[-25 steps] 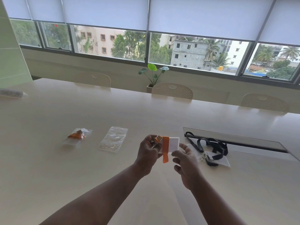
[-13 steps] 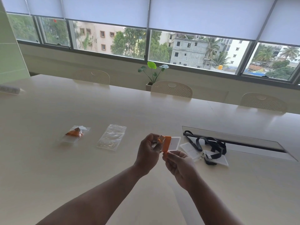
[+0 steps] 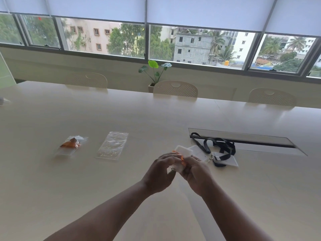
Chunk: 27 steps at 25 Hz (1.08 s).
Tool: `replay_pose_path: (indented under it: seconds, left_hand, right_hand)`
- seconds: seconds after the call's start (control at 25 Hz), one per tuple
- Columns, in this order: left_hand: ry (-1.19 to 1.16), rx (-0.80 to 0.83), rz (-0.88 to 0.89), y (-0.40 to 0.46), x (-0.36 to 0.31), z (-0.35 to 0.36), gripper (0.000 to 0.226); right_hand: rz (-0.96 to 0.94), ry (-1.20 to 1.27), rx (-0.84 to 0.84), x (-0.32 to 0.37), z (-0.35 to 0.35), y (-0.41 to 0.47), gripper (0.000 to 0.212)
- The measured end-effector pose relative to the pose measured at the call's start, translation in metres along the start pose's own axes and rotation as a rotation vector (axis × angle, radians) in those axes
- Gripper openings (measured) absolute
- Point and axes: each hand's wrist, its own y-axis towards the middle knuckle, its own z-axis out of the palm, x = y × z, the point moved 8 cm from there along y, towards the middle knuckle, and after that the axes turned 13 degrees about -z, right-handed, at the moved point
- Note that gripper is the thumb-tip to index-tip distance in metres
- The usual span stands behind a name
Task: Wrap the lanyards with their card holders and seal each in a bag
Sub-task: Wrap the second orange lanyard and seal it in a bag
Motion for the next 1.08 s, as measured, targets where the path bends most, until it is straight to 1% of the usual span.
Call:
replay_pose_path:
  seconds: [0.08, 0.12, 0.2, 0.32, 0.44, 0.52, 0.64, 0.72, 0.8, 0.88, 1.0, 1.08]
  left_hand:
    - [0.069, 0.076, 0.006, -0.005, 0.003, 0.01, 0.059]
    - [0.097, 0.079, 0.0, -0.008, 0.004, 0.013, 0.068]
    - [0.149, 0.033, -0.012, -0.01, 0.005, 0.015, 0.074]
    - [0.257, -0.031, -0.022, -0.009, 0.004, 0.016, 0.063]
    - [0.35, -0.033, -0.006, -0.007, 0.005, 0.017, 0.05]
    - [0.416, -0.045, 0.053, -0.008, 0.001, 0.018, 0.043]
    - [0.513, -0.101, 0.191, -0.013, -0.006, 0.02, 0.035]
    - [0.553, -0.104, 0.245, -0.014, -0.006, 0.022, 0.034]
    - [0.559, -0.086, 0.251, -0.016, -0.002, 0.022, 0.037]
    - [0.546, -0.064, 0.231, -0.018, 0.003, 0.023, 0.04]
    - [0.518, -0.058, 0.201, -0.019, 0.007, 0.026, 0.035]
    - [0.484, -0.049, 0.166, -0.019, 0.009, 0.028, 0.037]
  right_hand:
    - [0.007, -0.018, -0.025, -0.001, -0.007, 0.0, 0.034]
    - [0.017, -0.018, -0.037, -0.002, -0.01, 0.0, 0.034]
    - [0.035, -0.005, -0.038, -0.006, -0.012, 0.0, 0.034]
    - [0.062, -0.023, -0.037, -0.013, -0.016, -0.001, 0.036]
    - [0.085, -0.055, -0.051, -0.016, -0.022, -0.002, 0.033]
    - [0.09, -0.077, -0.055, -0.018, -0.024, -0.002, 0.031]
    - [0.098, -0.075, -0.047, -0.02, -0.023, -0.003, 0.029]
    - [0.101, -0.082, -0.047, -0.02, -0.024, -0.003, 0.027]
    - [0.095, -0.126, -0.053, -0.019, -0.026, -0.003, 0.023]
    - [0.085, -0.151, -0.062, -0.018, -0.028, -0.002, 0.023]
    - [0.095, -0.176, -0.065, -0.02, -0.03, -0.002, 0.03]
    - [0.082, -0.188, -0.055, -0.019, -0.031, -0.001, 0.031]
